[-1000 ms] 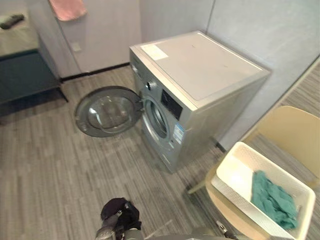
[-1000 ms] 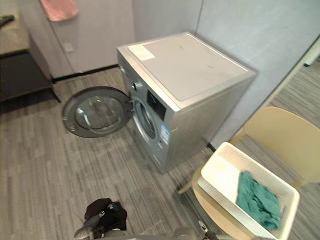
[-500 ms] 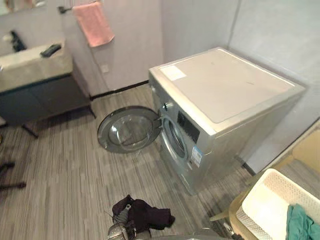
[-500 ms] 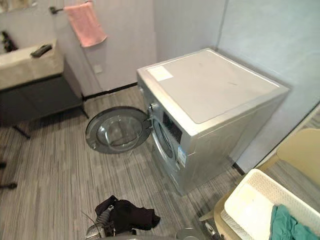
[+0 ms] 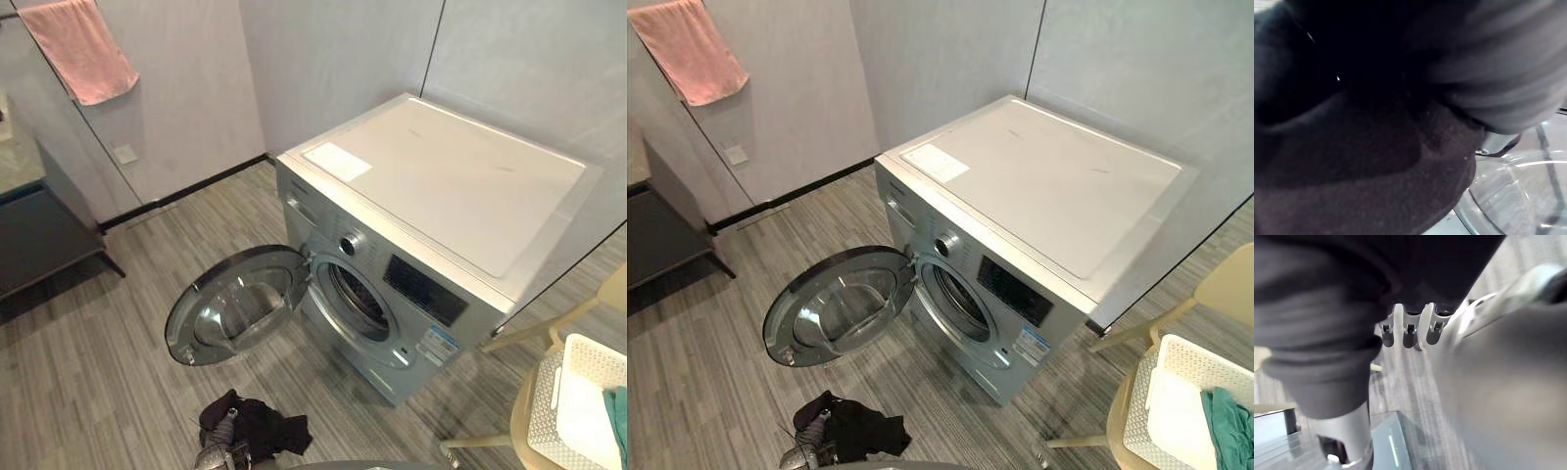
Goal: Pick up the laundry basket with both hands and put the clothes into the washing machine.
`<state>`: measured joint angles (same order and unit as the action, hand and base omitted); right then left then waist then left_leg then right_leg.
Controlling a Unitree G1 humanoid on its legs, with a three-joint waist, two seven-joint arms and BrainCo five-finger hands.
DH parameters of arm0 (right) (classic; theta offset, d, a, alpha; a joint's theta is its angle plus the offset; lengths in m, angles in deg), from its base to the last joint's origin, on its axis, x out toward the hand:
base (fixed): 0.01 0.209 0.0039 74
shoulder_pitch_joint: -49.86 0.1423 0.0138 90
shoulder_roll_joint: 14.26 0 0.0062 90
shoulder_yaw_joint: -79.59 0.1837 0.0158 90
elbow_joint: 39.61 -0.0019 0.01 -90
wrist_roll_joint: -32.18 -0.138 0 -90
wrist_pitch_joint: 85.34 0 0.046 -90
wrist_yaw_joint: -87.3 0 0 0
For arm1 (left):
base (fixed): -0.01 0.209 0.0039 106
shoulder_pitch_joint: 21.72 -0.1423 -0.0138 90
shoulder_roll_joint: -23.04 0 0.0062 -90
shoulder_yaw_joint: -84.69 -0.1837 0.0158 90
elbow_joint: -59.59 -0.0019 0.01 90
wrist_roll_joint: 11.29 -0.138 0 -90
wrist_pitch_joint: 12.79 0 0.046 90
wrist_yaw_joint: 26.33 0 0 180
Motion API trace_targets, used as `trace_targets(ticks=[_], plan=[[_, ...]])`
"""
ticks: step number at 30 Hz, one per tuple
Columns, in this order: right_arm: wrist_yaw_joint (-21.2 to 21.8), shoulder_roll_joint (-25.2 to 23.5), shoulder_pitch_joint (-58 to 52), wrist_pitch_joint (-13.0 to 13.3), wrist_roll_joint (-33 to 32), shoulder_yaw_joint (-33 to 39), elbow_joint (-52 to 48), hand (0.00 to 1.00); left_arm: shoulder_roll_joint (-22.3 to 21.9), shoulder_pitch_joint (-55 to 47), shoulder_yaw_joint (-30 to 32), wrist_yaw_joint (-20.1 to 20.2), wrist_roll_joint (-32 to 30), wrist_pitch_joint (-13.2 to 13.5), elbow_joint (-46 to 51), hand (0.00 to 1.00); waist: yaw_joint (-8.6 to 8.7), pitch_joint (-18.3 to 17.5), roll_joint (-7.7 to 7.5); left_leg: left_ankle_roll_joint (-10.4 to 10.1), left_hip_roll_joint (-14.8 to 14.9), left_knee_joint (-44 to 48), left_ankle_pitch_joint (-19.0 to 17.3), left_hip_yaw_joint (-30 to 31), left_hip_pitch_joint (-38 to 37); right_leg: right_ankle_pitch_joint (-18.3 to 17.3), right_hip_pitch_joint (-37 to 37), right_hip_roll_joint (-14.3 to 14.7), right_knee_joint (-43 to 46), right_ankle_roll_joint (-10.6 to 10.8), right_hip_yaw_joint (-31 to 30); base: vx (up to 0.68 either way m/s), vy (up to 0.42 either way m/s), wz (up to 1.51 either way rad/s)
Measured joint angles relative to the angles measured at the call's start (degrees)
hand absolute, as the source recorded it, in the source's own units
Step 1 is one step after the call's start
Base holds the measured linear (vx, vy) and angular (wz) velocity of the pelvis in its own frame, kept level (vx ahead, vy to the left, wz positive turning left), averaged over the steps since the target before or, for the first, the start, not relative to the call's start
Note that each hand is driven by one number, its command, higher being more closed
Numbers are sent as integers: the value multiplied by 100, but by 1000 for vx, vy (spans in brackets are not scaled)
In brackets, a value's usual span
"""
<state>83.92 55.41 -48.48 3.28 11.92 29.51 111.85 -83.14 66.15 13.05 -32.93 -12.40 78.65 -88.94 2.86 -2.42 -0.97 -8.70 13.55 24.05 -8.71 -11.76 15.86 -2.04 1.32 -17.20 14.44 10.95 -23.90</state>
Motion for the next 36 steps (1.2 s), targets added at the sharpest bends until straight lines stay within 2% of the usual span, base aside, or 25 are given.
trace_targets(ticks=[1, 2, 3, 5, 6, 7, 8, 9, 10, 11, 12, 14, 17, 18, 19, 20, 22, 24, 26, 27, 29, 31, 32, 34, 36], plan=[[16, 26, 24, -13, -3, -52, -48, 0, 25, -2, -219, 1, -24, 0, 2, 100, -13, 11, 20, 110, 5, -93, -62, -346, -227, 553, 224, -10, 119, -162, 39, 162, 515, -119], [35, 28, 63, -21, 5, -165, -154, 0, 42, 7, -340, 4, -85, 0, 24, 100, -8, 31, 77, 235, 45, -258, -124, -714, -490, 693, 487, 10, 451, -366, 360, 122, 465, -124], [48, 39, 60, -21, 3, -229, -202, 0, 51, 12, -388, -2, -89, 1, 64, 100, 21, 39, 90, 275, 50, -371, -147, -902, -620, 604, 661, 2, 733, -476, 617, 61, 262, -114], [94, 73, 67, -10, -2, -451, -241, 0, 87, 65, -439, -5, -111, 3, 86, 100, 74, 45, 100, 328, 20, -734, -148, -1394, -1015, 9, 1121, 139, 1496, -635, 1486, 38, 163, -117], [100, 133, 92, 4, -1, -693, -234, 0, 107, 97, -439, -9, -113, 3, 78, 100, 126, 57, 119, 346, 11, -1034, -137, -1879, -1352, -545, 1371, 518, 1929, -528, 2027, 12, 89, -135], [106, 157, 146, 11, 1, -767, -232, 0, 113, 114, -442, -7, -115, 2, 66, 100, 127, 59, 121, 364, -11, -1149, -110, -2052, -1460, -745, 1444, 694, 2008, -490, 2185, 24, 55, -156], [123, 171, 179, 34, 4, -885, -203, 0, 115, 139, -493, -4, -137, 2, 47, 100, 152, 61, 125, 341, -89, -1435, 15, -2389, -1678, -922, 1468, 1113, 1877, -461, 2305, 33, -3, -122], [129, 201, 194, 55, 4, -946, -191, 0, 116, 203, -548, 4, -156, 4, 16, 100, 167, 63, 123, 319, -191, -1594, 112, -2565, -1748, -1039, 1451, 1405, 1541, -555, 2437, 72, -31, -140], [140, 297, 293, 99, 6, -968, -100, 0, 136, 405, -691, 10, -181, -2, -157, 100, 163, 124, 205, 277, -298, -1789, 186, -2601, -1772, -1108, 1249, 1440, 852, -867, 2736, 80, -38, -101], [143, 362, 356, 106, 6, -965, -33, 0, 111, 550, -756, 16, -181, -11, -234, 100, 178, 181, 248, 244, -343, -1873, 207, -2612, -1747, -1060, 1106, 1470, 522, -993, 2720, 36, -30, -63], [135, 479, 520, 111, 5, -935, 89, 0, -8, 788, -827, 28, -181, -44, -332, 100, 294, 381, 470, 273, -354, -2095, 425, -2544, -1783, -852, 985, 1574, 201, -1072, 2730, 57, -62, -20], [113, 494, 468, 109, -38, -639, 250, 0, -220, 1017, -927, 37, -193, -36, -312, 100, 261, 547, 558, 179, -339, -2167, 596, -2406, -2052, -843, 791, 1606, 139, -1097, 2694, 76, -82, -9], [78, 321, 395, 121, -66, -651, 194, 0, -366, 953, -1344, 46, -171, -29, 162, 100, 260, 730, 291, 147, 305, 149, 491, -2151, -1559, -869, 226, 1542, 11, -1137, 2665, 65, -151, -4], [66, 312, 382, 115, -65, -754, 114, 0, -360, 922, -1500, 78, -160, -27, 357, 100, 226, 785, 263, 312, 582, 1215, 605, -1817, -1140, -935, 102, 1564, 8, -1233, 2650, -24, -152, -29], [38, 349, 375, 120, -65, -887, -23, 0, -357, 824, -1766, 150, -106, -22, 691, 100, 134, 856, 318, 559, 798, 2374, 782, -1277, -558, -1003, 53, 1666, 82, -1329, 2519, -36, 16, -63], [23, 375, 376, 127, -64, -965, -133, 0, -331, 709, -2049, 177, -101, 14, 1002, 100, 38, 890, 401, 602, 752, 2933, 862, -857, -235, -1066, 28, 1691, 177, -1338, 2341, -24, 86, -79], [-20, 442, 341, 128, -55, -1091, -228, 0, -331, 519, -2312, 240, -64, 37, 1364, 100, -42, 893, 506, 780, 542, 3047, 1537, -598, -57, -1189, 6, 1686, 279, -1260, 2115, 18, 132, -67], [-26, 538, 345, 108, -60, -1184, -215, 0, -331, 249, -2577, 298, 5, 107, 1777, 100, -52, 879, 487, 745, 181, 3074, 2073, -358, 0, -1284, 32, 1435, 277, -1187, 1843, 102, 161, -48], [-28, 525, 418, 114, -60, -1258, -217, 0, -260, 141, -2827, 354, 70, 143, 2029, 100, -45, 866, 509, 797, -15, 2925, 1160, -131, 239, -1274, 217, 1267, 276, -1137, 1653, 139, 141, -28], [-17, 568, 478, 109, -58, -1328, -198, 0, -239, 113, -2958, 406, 85, 169, 2091, 100, -52, 867, 510, 690, -192, 2108, 439, 321, 270, -1207, 360, 1194, 280, -1022, 1532, 152, 161, -48], [-10, 632, 693, 160, -52, -1288, 31, 0, -210, 67, -3046, 414, 161, 165, 2079, 100, -40, 912, 526, 551, -398, 73, 395, 999, -101, -1231, 555, 1148, 396, -942, 1278, 194, 257, -62], [-8, 813, 901, 260, -38, -1293, 114, 0, -176, 176, -3400, 429, 159, 169, 2064, 100, 72, 1054, 781, 150, -461, -1414, 927, 1294, -494, -1471, 756, 1109, 742, -548, 1098, 173, 339, -52], [-8, 887, 959, 276, -39, -1305, 113, 0, -158, 253, -3492, 445, 159, 171, 2052, 100, 126, 1098, 804, 5, -525, -1457, 810, 1289, -510, -1543, 848, 1054, 828, -440, 1061, 113, 332, -31], [-10, 892, 1365, 340, -71, -1542, 113, 0, 2, 761, -3647, 430, 159, 211, 2040, 100, 182, 1587, 554, 202, -902, -1090, 501, 900, -148, -1612, 1411, 725, 1305, -257, 647, -8, 317, -32], [-21, 871, 1521, 358, -170, -1624, 41, 0, 95, 1089, -3685, 390, 162, 214, 2035, 100, 278, 1856, 512, 327, -976, -571, 365, 809, 326, -1546, 1711, 650, 1427, -133, 523, -94, 220, -18]])
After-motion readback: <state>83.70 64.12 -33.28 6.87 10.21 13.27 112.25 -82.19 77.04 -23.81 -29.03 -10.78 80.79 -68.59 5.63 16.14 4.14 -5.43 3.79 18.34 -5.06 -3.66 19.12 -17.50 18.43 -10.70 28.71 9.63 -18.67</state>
